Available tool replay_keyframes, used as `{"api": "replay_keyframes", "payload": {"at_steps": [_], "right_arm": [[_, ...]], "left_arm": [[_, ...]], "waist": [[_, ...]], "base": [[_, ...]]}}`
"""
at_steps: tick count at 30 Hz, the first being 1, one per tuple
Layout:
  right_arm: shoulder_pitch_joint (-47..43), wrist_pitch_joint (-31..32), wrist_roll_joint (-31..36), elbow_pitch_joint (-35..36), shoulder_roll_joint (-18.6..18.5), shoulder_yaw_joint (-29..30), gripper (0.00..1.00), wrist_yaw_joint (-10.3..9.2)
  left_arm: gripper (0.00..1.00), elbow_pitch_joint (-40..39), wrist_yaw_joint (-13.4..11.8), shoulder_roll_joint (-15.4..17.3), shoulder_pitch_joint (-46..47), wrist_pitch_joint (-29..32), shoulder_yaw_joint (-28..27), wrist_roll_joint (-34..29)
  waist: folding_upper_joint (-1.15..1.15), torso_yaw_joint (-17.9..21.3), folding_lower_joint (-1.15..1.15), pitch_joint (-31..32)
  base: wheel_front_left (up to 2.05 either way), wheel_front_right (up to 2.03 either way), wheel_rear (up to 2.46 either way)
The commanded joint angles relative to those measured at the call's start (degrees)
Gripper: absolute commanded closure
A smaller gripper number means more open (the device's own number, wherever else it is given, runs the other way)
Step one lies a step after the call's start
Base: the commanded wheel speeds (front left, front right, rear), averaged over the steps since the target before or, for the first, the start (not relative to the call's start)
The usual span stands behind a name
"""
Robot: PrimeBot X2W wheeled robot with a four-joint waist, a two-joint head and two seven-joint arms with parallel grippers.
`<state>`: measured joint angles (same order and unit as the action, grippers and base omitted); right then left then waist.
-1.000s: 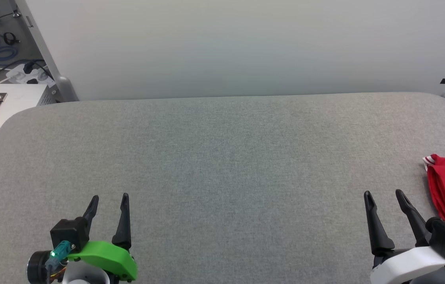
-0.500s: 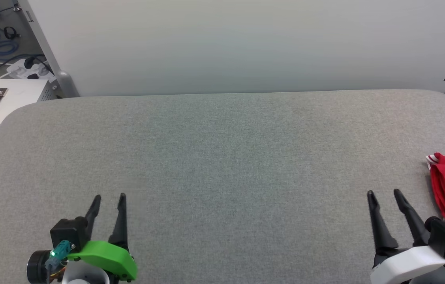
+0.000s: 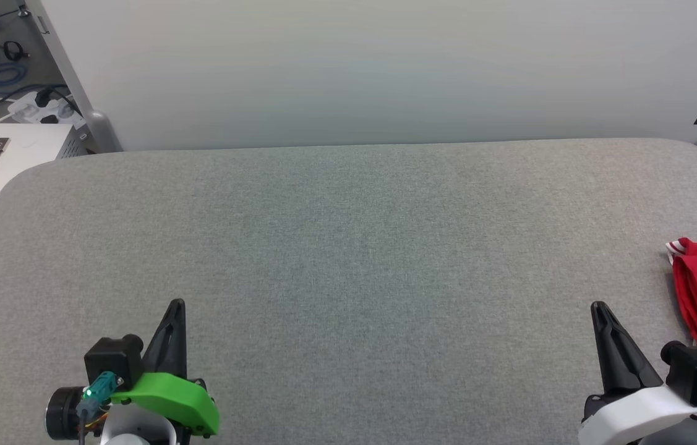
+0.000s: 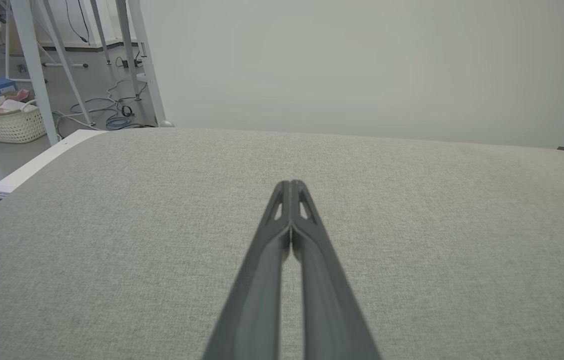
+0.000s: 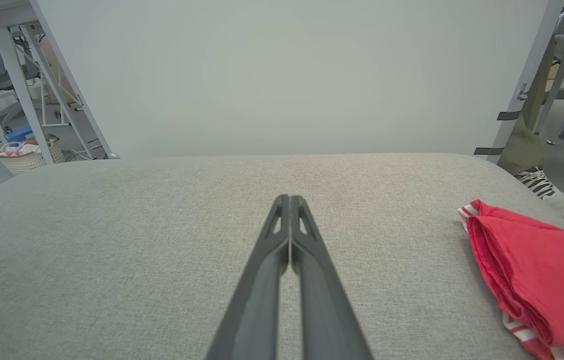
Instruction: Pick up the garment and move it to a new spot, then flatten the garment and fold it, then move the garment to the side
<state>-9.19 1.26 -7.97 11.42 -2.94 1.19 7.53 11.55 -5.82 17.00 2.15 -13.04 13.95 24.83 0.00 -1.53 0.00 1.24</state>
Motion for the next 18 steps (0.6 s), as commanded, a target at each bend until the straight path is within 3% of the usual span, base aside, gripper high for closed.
{"api": "replay_keyframes", "payload": {"at_steps": [1, 18], "right_arm": [[1.08, -0.16, 0.75, -0.38, 0.01, -0.13, 1.00, -0.01], [2.33, -0.33, 1.86, -2.08, 0.02, -0.29, 1.00, -0.01]], "left_arm": [[1.00, -0.53, 0.26, -0.63, -0.26, 0.29, -0.57, -1.04], [1.00, -2.23, 1.12, -2.71, -0.55, 2.25, -2.63, -4.70]], "waist": [[0.00, 0.02, 0.00, -0.01], [0.00, 0.25, 0.00, -0.20]], "base": [[0.00, 0.00, 0.00], [0.00, 0.00, 0.00]]}}
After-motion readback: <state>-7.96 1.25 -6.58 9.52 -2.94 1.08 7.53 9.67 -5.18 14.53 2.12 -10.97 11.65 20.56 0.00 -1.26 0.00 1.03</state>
